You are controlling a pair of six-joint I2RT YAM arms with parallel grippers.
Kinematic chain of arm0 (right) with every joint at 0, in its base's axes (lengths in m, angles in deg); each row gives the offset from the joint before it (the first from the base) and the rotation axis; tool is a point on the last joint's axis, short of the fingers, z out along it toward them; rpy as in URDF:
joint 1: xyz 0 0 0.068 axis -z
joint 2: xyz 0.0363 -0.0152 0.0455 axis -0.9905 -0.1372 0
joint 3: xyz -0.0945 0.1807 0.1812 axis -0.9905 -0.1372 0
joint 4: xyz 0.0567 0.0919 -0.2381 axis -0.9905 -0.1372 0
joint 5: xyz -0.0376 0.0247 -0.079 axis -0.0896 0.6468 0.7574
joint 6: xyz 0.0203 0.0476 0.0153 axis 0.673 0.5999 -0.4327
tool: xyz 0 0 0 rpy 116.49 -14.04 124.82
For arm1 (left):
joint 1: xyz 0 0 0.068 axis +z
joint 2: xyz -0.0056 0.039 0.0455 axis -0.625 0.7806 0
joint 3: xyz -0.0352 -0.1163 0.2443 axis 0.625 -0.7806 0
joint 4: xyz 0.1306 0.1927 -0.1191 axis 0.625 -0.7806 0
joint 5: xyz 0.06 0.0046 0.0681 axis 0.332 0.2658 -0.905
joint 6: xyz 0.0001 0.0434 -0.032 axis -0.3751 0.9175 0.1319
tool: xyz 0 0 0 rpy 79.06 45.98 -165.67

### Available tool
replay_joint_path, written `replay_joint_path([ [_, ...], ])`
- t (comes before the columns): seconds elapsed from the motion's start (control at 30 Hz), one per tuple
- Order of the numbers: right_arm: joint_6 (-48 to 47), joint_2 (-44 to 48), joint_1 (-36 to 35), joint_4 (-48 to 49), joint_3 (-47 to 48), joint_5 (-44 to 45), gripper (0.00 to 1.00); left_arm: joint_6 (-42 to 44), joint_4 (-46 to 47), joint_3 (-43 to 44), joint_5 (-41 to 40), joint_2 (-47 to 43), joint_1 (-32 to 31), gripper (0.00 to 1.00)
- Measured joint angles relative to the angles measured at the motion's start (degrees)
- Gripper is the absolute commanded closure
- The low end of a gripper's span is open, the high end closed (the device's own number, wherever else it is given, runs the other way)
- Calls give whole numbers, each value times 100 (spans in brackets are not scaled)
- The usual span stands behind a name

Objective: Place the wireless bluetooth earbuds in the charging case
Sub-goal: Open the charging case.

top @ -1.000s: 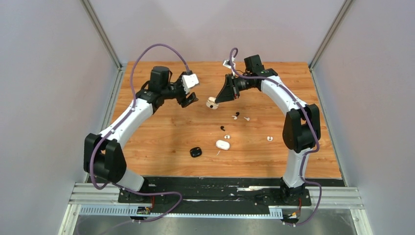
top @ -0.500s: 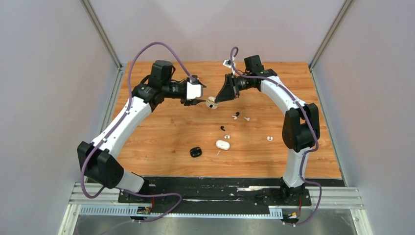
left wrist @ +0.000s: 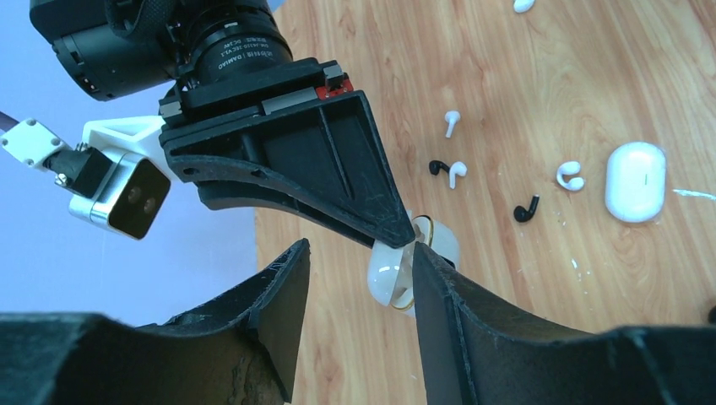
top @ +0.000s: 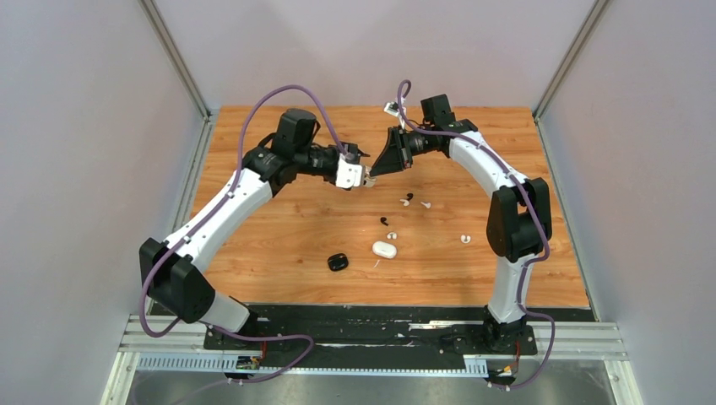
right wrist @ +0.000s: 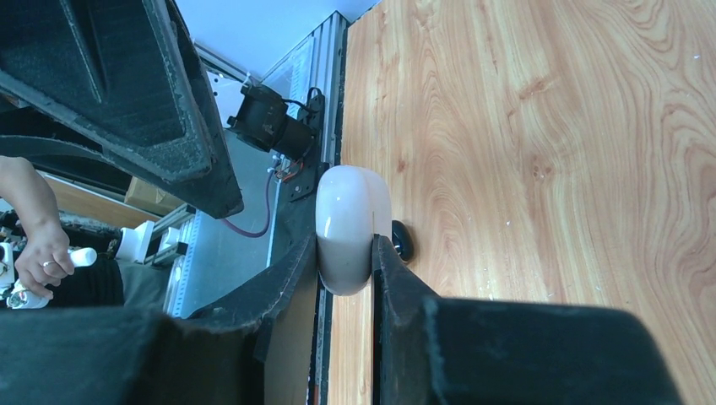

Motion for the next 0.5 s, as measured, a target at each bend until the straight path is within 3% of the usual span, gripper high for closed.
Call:
replay_joint_path([
  [0.5, 111, 2, -37, 101, -13, -9, 100, 706, -28, 0, -564, 402, -146, 49],
])
